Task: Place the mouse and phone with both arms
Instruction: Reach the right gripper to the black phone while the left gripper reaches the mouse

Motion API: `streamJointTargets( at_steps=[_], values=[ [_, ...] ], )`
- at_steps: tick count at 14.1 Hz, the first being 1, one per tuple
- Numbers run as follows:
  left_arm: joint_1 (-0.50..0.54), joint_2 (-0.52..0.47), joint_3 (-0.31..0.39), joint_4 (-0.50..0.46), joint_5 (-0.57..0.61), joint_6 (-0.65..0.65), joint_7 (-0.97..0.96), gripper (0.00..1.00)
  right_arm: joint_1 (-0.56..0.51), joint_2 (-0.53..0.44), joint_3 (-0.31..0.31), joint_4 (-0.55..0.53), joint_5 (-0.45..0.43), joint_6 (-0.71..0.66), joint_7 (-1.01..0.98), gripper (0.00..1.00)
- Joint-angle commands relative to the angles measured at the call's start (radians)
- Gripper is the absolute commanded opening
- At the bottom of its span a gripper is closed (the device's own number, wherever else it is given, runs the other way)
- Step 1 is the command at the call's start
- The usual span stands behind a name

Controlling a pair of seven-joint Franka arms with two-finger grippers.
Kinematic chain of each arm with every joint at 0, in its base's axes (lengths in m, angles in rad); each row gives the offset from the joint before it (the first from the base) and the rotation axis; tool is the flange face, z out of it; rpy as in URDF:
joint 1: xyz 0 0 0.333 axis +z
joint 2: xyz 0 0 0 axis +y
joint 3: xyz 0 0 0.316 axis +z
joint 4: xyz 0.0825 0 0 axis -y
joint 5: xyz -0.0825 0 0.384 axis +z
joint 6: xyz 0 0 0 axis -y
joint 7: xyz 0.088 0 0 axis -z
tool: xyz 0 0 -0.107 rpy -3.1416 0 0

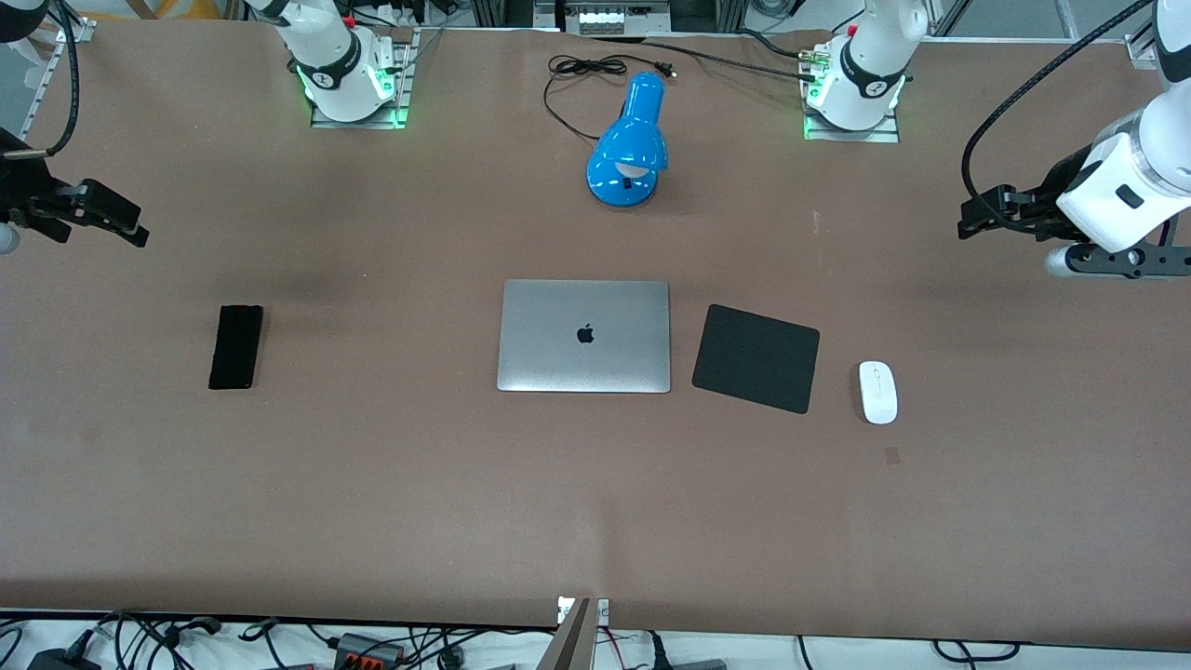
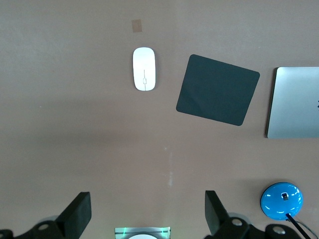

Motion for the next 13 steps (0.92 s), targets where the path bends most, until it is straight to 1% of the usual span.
streamJointTargets(
  at_steps=[1, 7, 9, 11, 13],
  values=[
    [0.006, -0.005, 0.001, 0.004, -0.012, -0.001, 0.021, 1.00, -0.013, -0.013, 0.011, -0.012, 0.010, -0.005, -0.024, 1.00],
    [0.008, 0.000, 0.004, 0.006, -0.014, -0.001, 0.006, 1.00, -0.008, 0.013, 0.014, -0.009, 0.011, 0.002, -0.022, 1.00],
    [0.006, 0.031, 0.010, 0.016, -0.029, 0.009, 0.007, 1.00, -0.010, 0.029, 0.014, -0.007, 0.011, 0.002, -0.022, 1.00],
    [-0.001, 0.101, 0.010, 0.057, -0.025, 0.017, 0.007, 1.00, -0.013, 0.092, 0.012, 0.002, 0.001, 0.008, -0.024, 1.00],
    [0.006, 0.242, 0.011, 0.120, -0.032, 0.017, 0.018, 1.00, -0.011, 0.150, 0.012, 0.013, -0.001, 0.021, -0.007, 1.00]
  ],
)
